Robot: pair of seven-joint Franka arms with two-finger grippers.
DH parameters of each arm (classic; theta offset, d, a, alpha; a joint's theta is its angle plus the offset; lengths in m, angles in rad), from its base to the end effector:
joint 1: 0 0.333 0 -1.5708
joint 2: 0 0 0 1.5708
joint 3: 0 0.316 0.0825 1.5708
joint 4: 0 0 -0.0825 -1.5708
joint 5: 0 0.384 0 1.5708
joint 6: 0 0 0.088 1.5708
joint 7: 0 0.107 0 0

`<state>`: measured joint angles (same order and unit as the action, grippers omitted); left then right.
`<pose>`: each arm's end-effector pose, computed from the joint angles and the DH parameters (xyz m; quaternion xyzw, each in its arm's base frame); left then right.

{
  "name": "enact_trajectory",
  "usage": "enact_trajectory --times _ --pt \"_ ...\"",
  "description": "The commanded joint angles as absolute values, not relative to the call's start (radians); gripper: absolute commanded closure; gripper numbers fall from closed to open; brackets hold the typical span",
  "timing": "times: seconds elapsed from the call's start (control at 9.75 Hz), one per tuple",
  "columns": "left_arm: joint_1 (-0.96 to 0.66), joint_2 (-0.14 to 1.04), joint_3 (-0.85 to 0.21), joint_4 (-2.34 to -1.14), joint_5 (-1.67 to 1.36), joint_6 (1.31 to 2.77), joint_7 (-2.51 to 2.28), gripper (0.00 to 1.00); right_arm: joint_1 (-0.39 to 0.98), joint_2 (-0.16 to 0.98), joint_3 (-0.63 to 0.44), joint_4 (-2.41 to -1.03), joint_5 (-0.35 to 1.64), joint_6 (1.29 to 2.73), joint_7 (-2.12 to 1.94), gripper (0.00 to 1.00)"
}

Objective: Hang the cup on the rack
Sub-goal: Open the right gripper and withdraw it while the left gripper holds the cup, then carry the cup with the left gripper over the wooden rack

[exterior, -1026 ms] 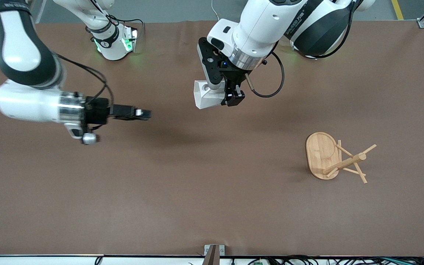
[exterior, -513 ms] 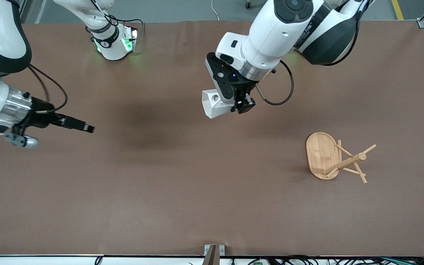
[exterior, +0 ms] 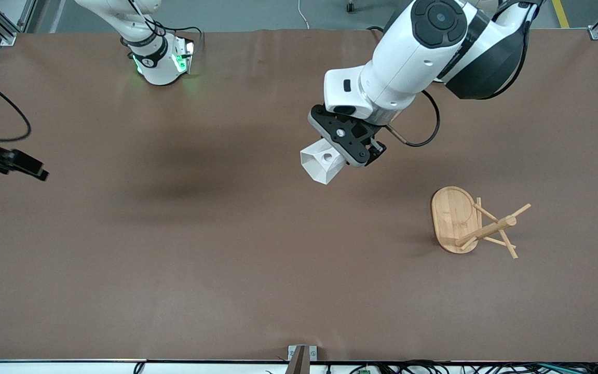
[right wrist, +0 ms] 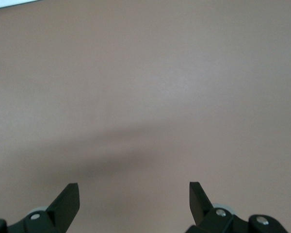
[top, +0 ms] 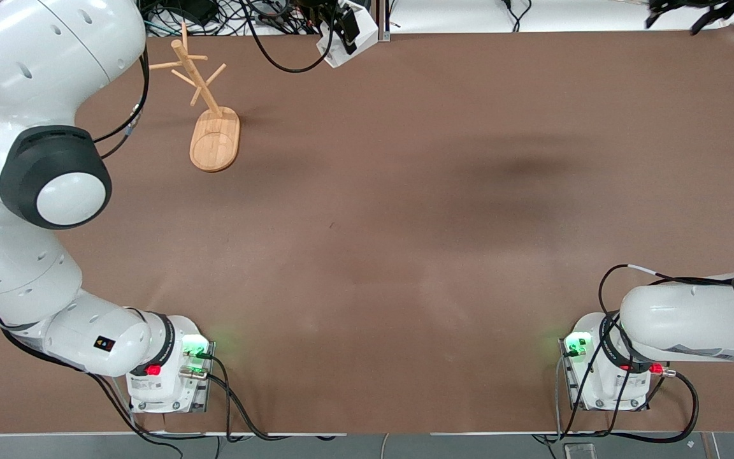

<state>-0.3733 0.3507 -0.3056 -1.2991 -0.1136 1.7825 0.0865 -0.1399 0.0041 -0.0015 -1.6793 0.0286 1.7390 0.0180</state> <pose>0.5404 -0.4019 0.5694 0.9272 -0.3513 0.0397 0.1240 0.5631 -0.0775 0.5856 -0.9962 0.0816 -0.0286 0.0124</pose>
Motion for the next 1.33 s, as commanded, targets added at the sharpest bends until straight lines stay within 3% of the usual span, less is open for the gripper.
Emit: enact_trajectory --times 0.0,0.31,0.51,0.82,1.23 --pt "-0.330 0.357 -0.305 -1.327 -0.100 1.778 0.064 0.95 -0.135 -0.021 -0.028 -1.535 0.005 1.528 -0.006 0.00" --pt "-0.282 0.376 -0.304 -1.324 -0.045 1.778 0.067 0.95 -0.118 0.020 -0.043 -1.398 0.000 1.471 0.061 0.00" --pt "-0.252 0.382 -0.304 -1.330 -0.022 1.779 0.031 0.96 -0.057 0.026 -0.112 -1.394 0.008 1.454 0.086 0.00" --pt "-0.218 0.373 -0.302 -1.385 0.008 1.782 -0.071 0.96 -0.058 0.026 -0.106 -1.391 0.011 1.414 0.089 0.00" --pt "-0.183 0.145 -0.244 -1.803 -0.018 1.997 -0.123 0.96 -0.058 0.026 -0.104 -1.388 0.005 1.419 0.077 0.00"
